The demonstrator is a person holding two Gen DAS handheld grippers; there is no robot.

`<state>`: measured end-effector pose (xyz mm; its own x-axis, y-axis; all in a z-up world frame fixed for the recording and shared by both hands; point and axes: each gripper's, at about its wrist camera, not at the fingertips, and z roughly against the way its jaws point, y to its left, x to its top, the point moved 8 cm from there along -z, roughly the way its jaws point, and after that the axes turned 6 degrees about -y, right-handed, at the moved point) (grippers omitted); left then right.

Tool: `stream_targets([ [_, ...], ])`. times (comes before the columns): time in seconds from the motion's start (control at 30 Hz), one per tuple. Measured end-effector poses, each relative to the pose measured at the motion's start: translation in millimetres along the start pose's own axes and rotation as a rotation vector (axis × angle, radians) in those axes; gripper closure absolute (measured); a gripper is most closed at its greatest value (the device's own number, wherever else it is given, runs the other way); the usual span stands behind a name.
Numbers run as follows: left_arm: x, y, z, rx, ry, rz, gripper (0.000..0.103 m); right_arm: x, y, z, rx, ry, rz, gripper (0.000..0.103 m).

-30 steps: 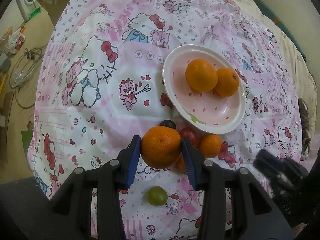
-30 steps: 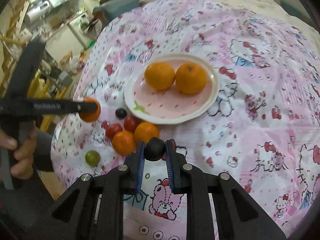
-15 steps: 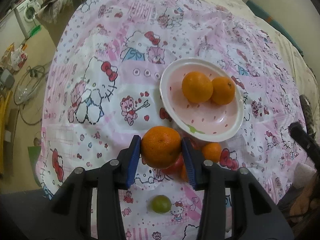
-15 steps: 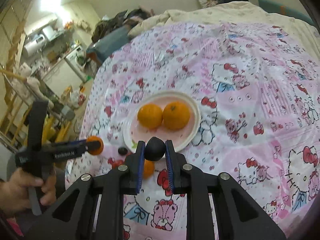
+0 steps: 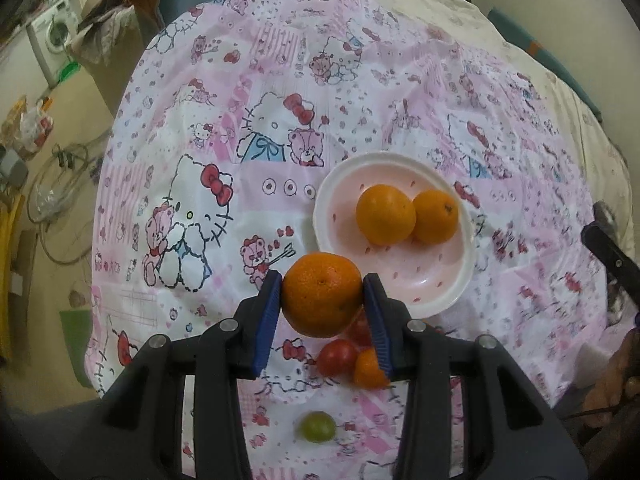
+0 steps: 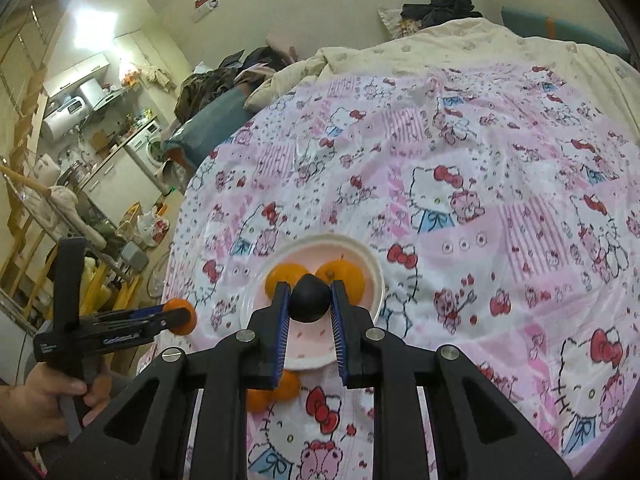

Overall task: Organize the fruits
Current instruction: 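Carry the orange over the plate with the left tool while the right tool carries the dark plum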

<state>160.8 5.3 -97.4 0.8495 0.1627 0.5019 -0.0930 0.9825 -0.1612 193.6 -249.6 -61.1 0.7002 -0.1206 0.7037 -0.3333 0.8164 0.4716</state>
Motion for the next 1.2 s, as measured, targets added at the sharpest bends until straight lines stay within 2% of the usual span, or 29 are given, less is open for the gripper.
stream_targets([
  [0.27, 41, -15, 1, -0.008, -0.037, -0.041, 0.066, 33, 8, -16, 0.023, -0.013, 0.006, 0.082],
  [0.57, 77, -27, -24, -0.013, -0.026, -0.09, 0.066, 55, 3, -62, 0.019, 0.054, 0.058, 0.082],
  [0.9, 89, -35, -76, -0.007, 0.007, -0.132, 0.066, 43, -19, -117, 0.003, 0.147, 0.055, 0.082],
  [1.2, 90, -33, -116, -0.039, 0.065, -0.102, 0.066, 23, -32, -151, 0.061, 0.224, 0.006, 0.082],
])
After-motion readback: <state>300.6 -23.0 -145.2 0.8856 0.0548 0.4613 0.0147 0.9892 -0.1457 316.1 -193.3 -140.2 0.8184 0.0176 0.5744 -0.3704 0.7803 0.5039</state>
